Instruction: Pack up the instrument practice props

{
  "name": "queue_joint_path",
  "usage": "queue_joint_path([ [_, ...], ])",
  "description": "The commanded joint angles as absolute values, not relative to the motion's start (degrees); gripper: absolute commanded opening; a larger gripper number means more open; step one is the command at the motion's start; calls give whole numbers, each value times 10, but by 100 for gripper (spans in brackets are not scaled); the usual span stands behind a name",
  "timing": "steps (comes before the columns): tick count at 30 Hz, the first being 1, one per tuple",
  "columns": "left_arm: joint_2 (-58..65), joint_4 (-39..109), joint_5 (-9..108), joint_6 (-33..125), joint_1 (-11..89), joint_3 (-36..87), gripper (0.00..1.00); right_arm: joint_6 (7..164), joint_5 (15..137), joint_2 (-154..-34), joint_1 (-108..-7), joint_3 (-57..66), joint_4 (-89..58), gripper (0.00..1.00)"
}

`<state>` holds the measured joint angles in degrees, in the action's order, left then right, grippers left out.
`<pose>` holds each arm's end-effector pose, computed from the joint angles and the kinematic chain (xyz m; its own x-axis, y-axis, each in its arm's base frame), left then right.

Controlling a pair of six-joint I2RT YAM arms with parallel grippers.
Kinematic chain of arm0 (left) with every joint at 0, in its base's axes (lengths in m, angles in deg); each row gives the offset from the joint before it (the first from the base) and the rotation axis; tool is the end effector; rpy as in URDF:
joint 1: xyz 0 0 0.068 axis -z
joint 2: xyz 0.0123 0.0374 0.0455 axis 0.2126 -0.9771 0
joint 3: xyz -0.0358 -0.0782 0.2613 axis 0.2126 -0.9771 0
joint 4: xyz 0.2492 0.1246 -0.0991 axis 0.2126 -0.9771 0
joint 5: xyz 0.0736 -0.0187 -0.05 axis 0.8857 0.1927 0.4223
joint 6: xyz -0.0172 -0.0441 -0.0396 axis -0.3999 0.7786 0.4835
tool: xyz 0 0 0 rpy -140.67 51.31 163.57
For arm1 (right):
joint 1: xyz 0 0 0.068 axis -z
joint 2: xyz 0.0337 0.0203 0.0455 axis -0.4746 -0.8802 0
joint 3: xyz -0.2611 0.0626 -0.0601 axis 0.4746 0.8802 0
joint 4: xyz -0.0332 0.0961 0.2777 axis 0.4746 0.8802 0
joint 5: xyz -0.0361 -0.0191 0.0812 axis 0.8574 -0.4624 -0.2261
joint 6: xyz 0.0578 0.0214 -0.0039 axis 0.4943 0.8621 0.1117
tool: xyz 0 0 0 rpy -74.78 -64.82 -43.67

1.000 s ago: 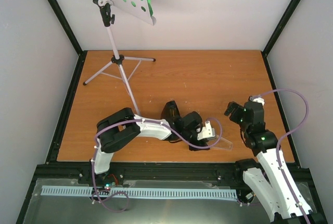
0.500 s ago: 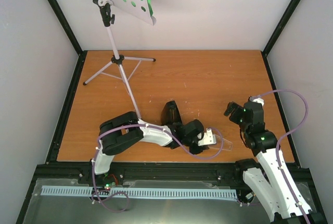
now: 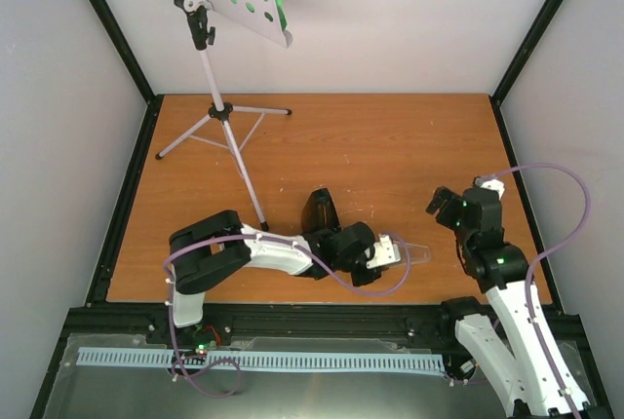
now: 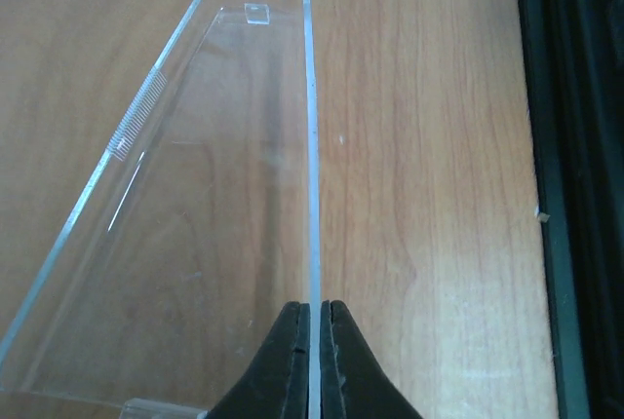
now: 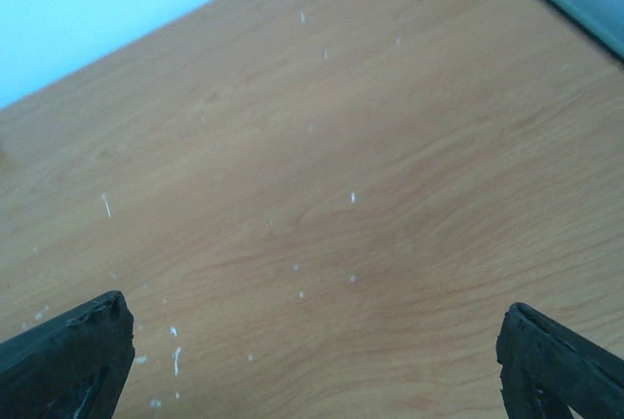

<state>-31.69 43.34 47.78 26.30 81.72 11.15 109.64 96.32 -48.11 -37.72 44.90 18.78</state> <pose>0.1399 -0.3963 0.0949 -0.0999 0.6544 -0.7495 0.9906 0.1364 -0.0130 0.1804 0.0191 0.2585 -0.4727 0.4290 -0.7697 0.3080 0.8988 0.3118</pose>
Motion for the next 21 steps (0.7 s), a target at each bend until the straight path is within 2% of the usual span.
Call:
queue_joint_path([
  [1, -249, 450, 477, 343, 799, 149, 0, 1056, 1021, -461, -374, 357, 236, 100],
  [8, -170, 450, 373, 508, 718, 218, 0, 1053, 926, -442, -374, 269, 232, 100],
  [13, -119, 486, 269, 619, 646, 204, 0, 1055, 823, -438, -374, 243, 186, 100],
  [18, -55, 611, 153, 745, 587, 139, 0, 1062, 637, -460, -374, 240, 115, 100],
  [21, -26, 643, 123, 773, 580, 122, 0, 1096, 525, -483, -375, 254, 50, 100],
])
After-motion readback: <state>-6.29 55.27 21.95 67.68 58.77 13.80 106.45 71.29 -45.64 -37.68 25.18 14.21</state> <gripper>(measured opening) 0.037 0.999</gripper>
